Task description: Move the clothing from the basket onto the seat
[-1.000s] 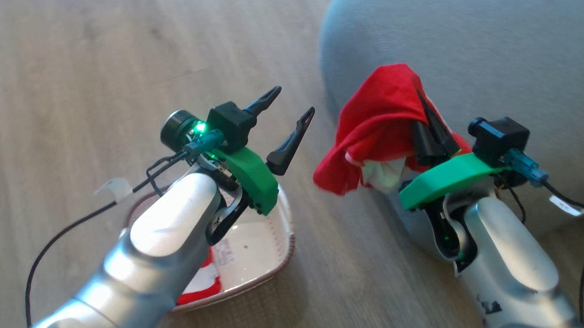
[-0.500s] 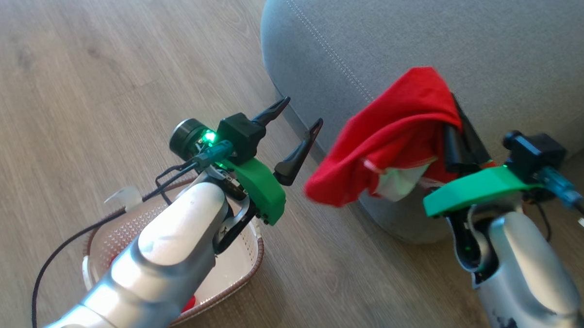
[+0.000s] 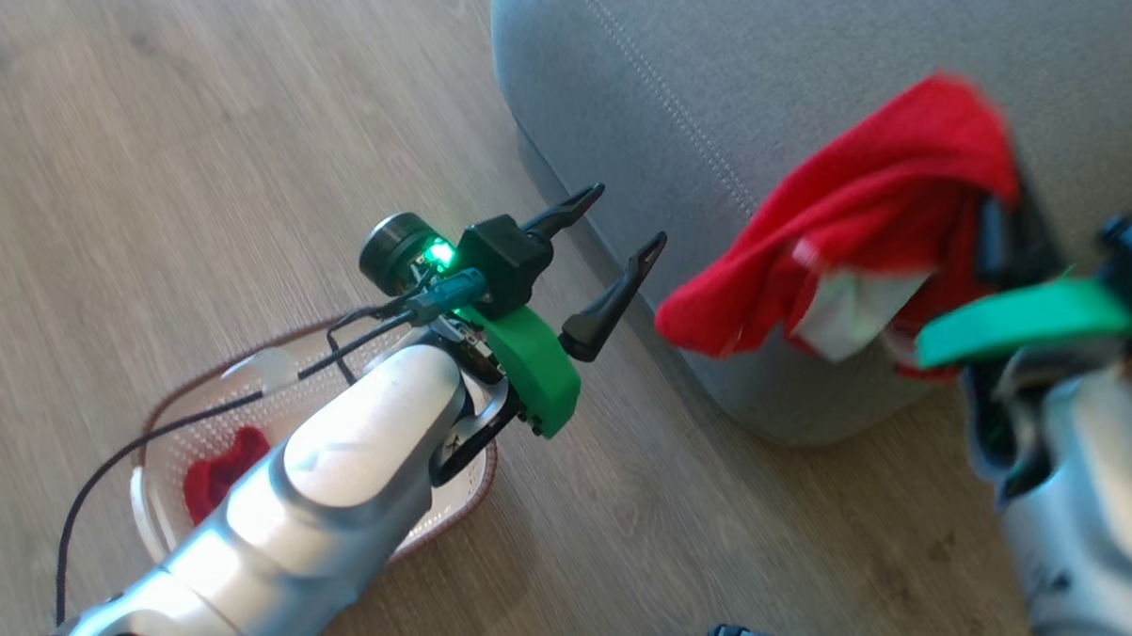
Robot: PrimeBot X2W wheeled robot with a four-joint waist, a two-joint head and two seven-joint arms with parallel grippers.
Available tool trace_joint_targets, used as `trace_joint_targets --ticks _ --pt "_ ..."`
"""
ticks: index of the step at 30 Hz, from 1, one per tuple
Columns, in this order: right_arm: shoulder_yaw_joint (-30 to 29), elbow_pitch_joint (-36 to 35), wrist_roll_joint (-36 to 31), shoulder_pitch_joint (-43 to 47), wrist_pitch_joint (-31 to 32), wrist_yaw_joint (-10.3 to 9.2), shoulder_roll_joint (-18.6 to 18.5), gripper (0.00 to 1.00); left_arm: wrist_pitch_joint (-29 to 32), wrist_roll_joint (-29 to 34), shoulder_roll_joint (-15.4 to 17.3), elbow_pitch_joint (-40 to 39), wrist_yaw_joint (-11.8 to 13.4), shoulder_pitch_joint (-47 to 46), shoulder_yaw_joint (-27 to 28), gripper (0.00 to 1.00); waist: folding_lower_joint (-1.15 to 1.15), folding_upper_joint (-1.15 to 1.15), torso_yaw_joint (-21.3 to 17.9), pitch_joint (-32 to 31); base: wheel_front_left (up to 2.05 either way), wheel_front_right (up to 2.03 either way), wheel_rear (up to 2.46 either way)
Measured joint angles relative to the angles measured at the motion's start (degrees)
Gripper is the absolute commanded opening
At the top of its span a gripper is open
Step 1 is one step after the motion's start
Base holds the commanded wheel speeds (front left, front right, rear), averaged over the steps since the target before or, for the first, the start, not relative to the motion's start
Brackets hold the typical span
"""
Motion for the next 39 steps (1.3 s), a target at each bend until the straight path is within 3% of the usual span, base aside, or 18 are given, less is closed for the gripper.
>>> trace_joint_targets --ticks 13,30,39 --pt "-5.70 12.67 2.37 -21.92 -0.01 0.01 -9.70 0.00 -0.01 -0.31 3.12 -3.60 0.00 -2.31 -2.43 1.00 0.01 0.00 1.28 8.49 0.00 0.00 0.00" --pt "-12.82 26.60 -0.77 -39.75 -0.01 0.01 -19.57 0.00 -0.07 0.29 4.42 -5.13 0.00 -9.66 -7.56 1.00 0.01 0.00 9.13 20.67 0.00 0.00 0.00" --pt "-21.74 37.66 -5.56 -48.17 -0.01 0.01 -25.83 0.00 -0.08 0.80 4.26 -6.27 0.00 -13.54 -9.04 1.00 0.00 0.00 14.28 27.20 0.00 0.00 0.00"
